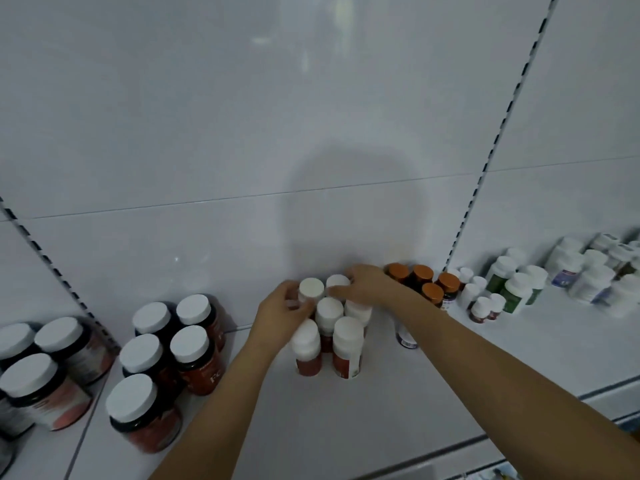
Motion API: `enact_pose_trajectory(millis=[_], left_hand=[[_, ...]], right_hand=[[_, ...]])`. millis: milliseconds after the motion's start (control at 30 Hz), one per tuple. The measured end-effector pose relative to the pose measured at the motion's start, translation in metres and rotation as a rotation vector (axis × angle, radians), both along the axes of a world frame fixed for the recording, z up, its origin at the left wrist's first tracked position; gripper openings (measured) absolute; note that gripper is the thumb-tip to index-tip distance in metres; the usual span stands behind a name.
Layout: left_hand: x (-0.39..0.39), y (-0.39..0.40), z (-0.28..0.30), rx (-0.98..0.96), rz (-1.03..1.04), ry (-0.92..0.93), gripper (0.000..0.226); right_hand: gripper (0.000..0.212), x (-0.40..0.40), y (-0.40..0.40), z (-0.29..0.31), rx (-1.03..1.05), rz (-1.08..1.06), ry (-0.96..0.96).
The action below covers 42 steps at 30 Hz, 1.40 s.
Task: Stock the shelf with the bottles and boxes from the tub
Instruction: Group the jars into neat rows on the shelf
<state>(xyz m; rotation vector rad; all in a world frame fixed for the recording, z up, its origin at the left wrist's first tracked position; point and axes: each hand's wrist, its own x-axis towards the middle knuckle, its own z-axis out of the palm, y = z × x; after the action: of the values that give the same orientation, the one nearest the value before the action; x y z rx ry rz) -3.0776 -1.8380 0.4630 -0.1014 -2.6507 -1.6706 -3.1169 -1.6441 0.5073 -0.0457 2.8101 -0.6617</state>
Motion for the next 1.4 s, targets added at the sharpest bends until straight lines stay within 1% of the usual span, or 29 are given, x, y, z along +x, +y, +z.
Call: enact_pose_trajectory(millis=[67,133,200,300,367,433,533,600,667,767,800,867,933,1033,1133,1233,1400], left_hand=[[-0.005,0.003,0.002,-0.039,0.005,-0.021,0.034],[-0.008,0.006,0.004,-0.080,0.040,-0.010,0.034],[-0.009,0.007,0.005,-0.141,0.088,0.027,0.035],[-0.009,-0.001,0.007,-0.229,0.147,0.075,0.033],[-0.009,-0.010,0.010,-0.238,0.176,0.108,0.034],[-0.010,-0.018,0.011,-0.239,0.196,0.085,0.034],[-0.012,-0.022,0.003,-0.212,0.161,-0.026,0.033],[-0.010,-0.024,0.000,-0.187,0.139,-0.043,0.035],[-0.006,-0.025,0.004,-0.141,0.156,-0.034,0.040],[0.010,-0.025,0.018,-0.126,0.213,0.063,0.036],[0.018,-0.025,0.023,-0.139,0.206,0.098,0.033],[0.037,-0.023,0.027,-0.159,0.143,0.129,0.032],[0.055,-0.021,0.024,-0.234,0.073,0.135,0.039],[0.069,-0.019,0.013,-0.370,0.017,0.139,0.052],[0.072,-0.018,0.005,-0.413,-0.005,0.146,0.055],[0.070,-0.018,0.000,-0.408,0.007,0.139,0.052],[0.065,-0.018,0.003,-0.443,0.017,0.151,0.047]], right_hand=[[0.050,-0.006,-0.003,-0.005,0.036,0.027,0.002],[0.045,-0.010,-0.005,-0.008,0.028,0.029,0.034],[0.041,-0.010,-0.007,-0.009,-0.014,0.031,0.084],[0.041,-0.008,-0.014,-0.008,-0.097,0.034,0.157],[0.038,-0.010,-0.021,-0.007,-0.128,0.026,0.208],[0.038,-0.011,-0.028,-0.008,-0.122,0.035,0.217],[0.041,-0.013,-0.033,-0.016,-0.055,0.102,0.141],[0.041,-0.013,-0.031,-0.017,-0.058,0.121,0.108],[0.044,-0.013,-0.026,-0.012,-0.074,0.151,0.094],[0.043,-0.004,-0.014,0.004,0.027,0.208,0.173],[0.043,0.001,-0.009,0.009,0.055,0.206,0.220],[0.041,0.013,-0.002,0.016,0.022,0.204,0.266],[0.042,0.027,0.000,0.017,0.022,0.243,0.282],[0.047,0.039,-0.004,0.013,0.097,0.297,0.304],[0.047,0.042,-0.011,0.008,0.124,0.320,0.323],[0.042,0.042,-0.015,0.003,0.180,0.323,0.362],[0.039,0.041,-0.016,0.005,0.202,0.325,0.368]])
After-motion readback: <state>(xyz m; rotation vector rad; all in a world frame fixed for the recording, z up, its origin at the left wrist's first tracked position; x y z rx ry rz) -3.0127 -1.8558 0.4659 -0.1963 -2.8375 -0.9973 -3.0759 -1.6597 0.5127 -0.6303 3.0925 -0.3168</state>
